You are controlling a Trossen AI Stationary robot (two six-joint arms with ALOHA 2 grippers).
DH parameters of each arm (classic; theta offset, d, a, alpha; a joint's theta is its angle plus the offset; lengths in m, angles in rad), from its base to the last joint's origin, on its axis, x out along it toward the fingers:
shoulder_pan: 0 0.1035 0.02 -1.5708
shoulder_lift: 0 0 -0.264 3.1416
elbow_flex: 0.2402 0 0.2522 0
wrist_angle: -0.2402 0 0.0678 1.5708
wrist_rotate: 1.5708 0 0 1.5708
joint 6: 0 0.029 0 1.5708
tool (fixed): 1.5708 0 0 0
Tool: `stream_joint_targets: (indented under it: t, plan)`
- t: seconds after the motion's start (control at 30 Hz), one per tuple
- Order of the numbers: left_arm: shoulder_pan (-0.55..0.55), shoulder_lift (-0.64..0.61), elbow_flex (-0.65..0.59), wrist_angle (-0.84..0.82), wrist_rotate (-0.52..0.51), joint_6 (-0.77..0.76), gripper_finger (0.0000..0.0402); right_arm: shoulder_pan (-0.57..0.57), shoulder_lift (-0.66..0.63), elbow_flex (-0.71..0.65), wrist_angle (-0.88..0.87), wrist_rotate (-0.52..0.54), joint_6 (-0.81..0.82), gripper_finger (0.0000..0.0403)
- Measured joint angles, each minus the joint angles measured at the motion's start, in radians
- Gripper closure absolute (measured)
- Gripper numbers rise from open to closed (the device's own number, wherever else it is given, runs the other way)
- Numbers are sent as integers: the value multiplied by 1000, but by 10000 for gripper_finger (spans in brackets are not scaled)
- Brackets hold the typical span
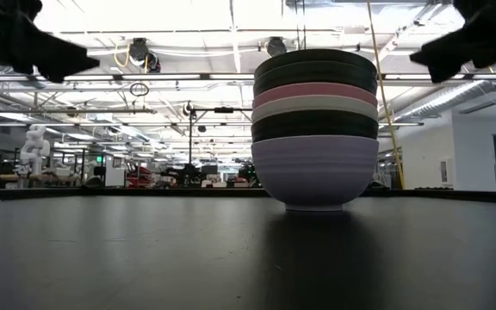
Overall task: Nest bowls inside each other
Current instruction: Return to Home Position
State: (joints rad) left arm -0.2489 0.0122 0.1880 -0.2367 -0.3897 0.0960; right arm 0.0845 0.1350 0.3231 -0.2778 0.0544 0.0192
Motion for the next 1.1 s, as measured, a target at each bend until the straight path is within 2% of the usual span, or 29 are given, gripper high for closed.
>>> stream_joint_targets:
  t: [0.2, 0.37, 0.5, 0.57, 0.63, 0.83, 1.0, 1.1]
  plan:
    - [1, -1, -34, 25, 14, 0, 163, 0, -63, -118, 204, -3, 34, 287]
    - [1, -1, -42, 29, 81, -3, 163, -16, -67, -156, 197, -3, 100, 287]
    - [1, -1, -65, 29, 83, -11, 163, -42, -67, -218, 208, -5, 130, 287]
    - [1, -1, -78, 29, 83, -18, 163, -60, -66, -262, 280, -10, 147, 287]
    - [1, -1, -89, 29, 81, -17, 163, -82, -68, -303, 323, -30, 153, 287]
    - [45, 0, -97, 3, 76, -1, 163, -176, -56, -304, 312, -65, 116, 287]
    - [116, 4, -96, -2, 84, 0, 163, -270, -45, -305, 315, -145, 109, 287]
    - [162, 9, -96, -4, 126, 3, 163, -325, -39, -306, 326, -223, 90, 287]
